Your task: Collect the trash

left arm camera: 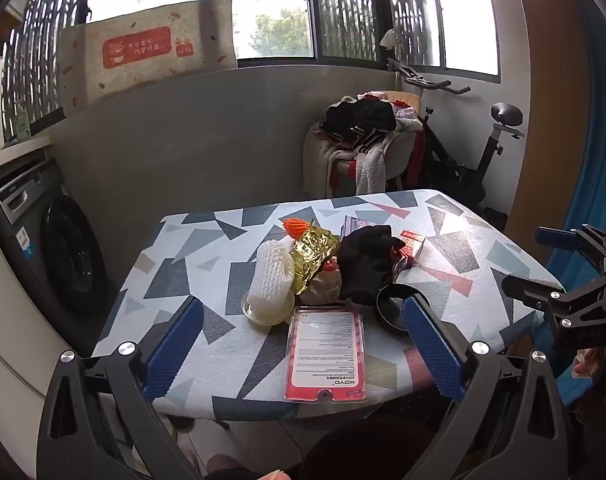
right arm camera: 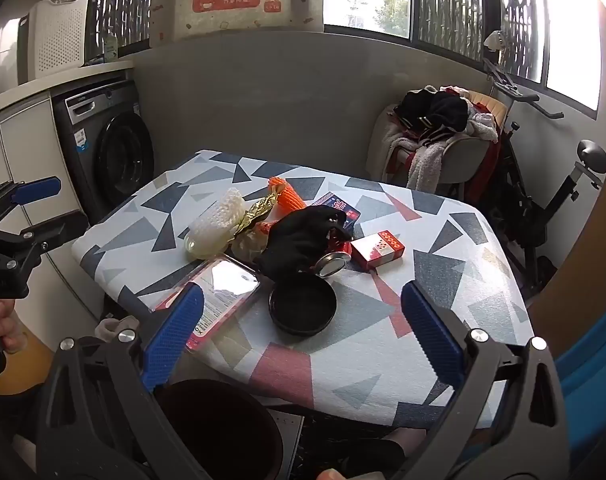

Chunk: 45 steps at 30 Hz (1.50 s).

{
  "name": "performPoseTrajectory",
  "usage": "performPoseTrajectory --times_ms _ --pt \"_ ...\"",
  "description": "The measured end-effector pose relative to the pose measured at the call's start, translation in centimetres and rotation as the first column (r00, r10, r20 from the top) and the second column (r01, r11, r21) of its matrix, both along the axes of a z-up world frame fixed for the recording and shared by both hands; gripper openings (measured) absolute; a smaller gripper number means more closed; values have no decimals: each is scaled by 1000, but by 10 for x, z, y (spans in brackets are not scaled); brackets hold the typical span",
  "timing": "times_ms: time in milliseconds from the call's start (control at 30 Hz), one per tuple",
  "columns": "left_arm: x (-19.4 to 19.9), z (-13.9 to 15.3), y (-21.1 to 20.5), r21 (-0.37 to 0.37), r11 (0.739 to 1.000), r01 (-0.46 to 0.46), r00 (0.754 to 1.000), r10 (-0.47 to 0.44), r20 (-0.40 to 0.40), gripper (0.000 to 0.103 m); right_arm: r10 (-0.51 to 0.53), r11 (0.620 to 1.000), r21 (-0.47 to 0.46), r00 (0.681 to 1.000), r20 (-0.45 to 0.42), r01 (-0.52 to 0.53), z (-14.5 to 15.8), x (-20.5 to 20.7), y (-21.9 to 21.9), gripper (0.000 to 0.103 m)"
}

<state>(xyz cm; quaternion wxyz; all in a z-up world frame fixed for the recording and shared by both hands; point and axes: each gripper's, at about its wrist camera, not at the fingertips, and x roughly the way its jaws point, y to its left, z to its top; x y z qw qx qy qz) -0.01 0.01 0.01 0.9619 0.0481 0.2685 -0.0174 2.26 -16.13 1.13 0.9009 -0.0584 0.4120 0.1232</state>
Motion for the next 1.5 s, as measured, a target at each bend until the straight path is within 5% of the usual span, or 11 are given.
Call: performPoseTrajectory --times_ms 1500 --pt "-4 -1 -2 19 1000 2 1000 -2 7 98 1 1000 -4 1000 -5 -1 -3 1 -3 97"
